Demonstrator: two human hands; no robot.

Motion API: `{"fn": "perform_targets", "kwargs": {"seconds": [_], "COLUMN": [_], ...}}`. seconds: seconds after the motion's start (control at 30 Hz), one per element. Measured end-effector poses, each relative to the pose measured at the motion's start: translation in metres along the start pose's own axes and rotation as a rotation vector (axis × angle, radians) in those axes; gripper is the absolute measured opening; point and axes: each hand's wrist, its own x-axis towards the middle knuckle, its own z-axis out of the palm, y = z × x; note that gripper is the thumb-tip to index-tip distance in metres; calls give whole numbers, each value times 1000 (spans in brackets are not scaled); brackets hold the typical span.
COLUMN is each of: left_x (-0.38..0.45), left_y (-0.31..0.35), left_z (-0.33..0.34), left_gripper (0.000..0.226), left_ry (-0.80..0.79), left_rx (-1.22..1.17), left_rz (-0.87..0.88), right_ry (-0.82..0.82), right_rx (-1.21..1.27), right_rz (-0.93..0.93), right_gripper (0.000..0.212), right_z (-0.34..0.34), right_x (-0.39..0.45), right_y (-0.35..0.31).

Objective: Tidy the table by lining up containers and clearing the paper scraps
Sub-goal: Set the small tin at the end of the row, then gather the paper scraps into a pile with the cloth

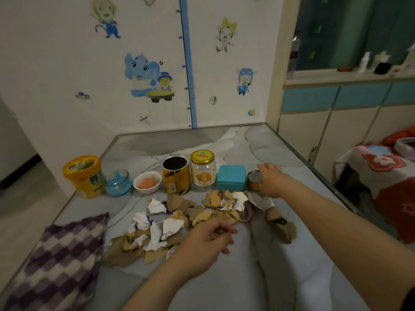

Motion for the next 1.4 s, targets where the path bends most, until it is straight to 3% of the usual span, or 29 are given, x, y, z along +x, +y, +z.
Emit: {"fn": "perform_targets", "kwargs": {"seconds": [0.13,0.23,0.33,0.5,0.6,0.77,0.87,0.97,1.07,1.23,1.4], "left_x": [-17,-29,-44,-77,-103,-147,-169,-188,-208,-232,-236], "left_y": [-4,-12,-18,-37,-52,-72,-86,-102,-114,-141,-159], "left_z": [-4,-8,-18,-44,-70,-139,-177,-197,-206,-221,-216], "left_gripper": [16,16,16,15,14,11,4,18,15,68,66], "left_ry": [-2,-9,17,114,143,150,207,253,192,-6,9], "left_rx": [-3,15,31,71,154,485,556,610,669,898,1012], "left_rz": [8,27,50,105,95,66,16,-6,-5,-192,-136], "right_ry": [26,137,272,307,244,119,49,-17,-99,-333,-307], "right_rx": [-18,-17,48,-20,-90,-200,-169,-142,-136,-169,-209], "right_rz": [-31,-116,-272,-621,-773,-984,-1020,-1034,-1075,-1103,-1069], "right_gripper": [67,56,47,39,39,30,28,31,38,44,34], "right_z": [-9,-15,-26,-25,-12,16,29,38,44,53,64], "right_x": [-23,-46,-74,-116,-142,-181,-199,-212,-222,-231,-235], "right_y": [-10,-29,-66,-147,-196,-263,-300,-328,-345,-350,-345]}}
